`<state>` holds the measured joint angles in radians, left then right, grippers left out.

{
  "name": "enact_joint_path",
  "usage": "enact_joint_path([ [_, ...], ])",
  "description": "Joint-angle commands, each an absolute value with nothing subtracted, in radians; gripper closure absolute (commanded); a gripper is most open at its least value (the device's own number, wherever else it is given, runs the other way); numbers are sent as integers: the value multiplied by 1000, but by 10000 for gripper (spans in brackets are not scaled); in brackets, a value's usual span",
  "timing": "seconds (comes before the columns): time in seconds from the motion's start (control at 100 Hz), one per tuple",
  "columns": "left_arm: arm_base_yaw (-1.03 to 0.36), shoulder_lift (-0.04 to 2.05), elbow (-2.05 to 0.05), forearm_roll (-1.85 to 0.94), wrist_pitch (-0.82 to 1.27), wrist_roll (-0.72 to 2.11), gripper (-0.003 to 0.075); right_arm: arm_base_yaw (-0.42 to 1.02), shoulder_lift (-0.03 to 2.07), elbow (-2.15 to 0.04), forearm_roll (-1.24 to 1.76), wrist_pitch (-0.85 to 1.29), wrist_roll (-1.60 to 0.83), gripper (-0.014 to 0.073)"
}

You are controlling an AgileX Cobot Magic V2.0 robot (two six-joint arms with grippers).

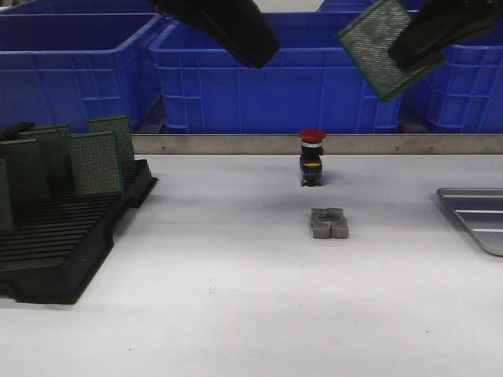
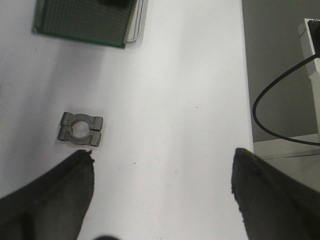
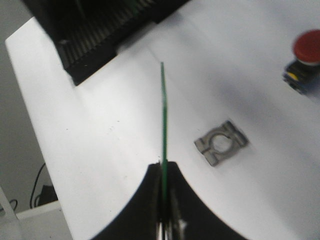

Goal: Place circuit board on tray

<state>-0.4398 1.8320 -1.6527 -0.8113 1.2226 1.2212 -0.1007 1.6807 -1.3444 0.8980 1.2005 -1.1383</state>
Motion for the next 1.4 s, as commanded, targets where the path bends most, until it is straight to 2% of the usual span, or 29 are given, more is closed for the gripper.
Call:
enact_joint_path([
  [0.0, -449, 1779, -1682, -880, 1277, 1214, 183, -177, 1652, -1375, 935, 1260, -1061, 659],
  [0.2, -449, 1779, -1682, -880, 1277, 1214, 184, -312, 1746, -1375, 919, 1243, -912, 659],
  [0.46, -449, 1779, -1682, -880, 1277, 1214, 184, -398, 1883, -1375, 913, 1221, -823, 659],
  [0.88, -449, 1779, -1682, -880, 1277, 1214, 184, -408, 2022, -1375, 910, 1190, -805, 659],
  [1.39, -449, 1779, -1682, -880, 1277, 1214, 184, -408, 2034, -1375, 899, 1172, -804, 659],
])
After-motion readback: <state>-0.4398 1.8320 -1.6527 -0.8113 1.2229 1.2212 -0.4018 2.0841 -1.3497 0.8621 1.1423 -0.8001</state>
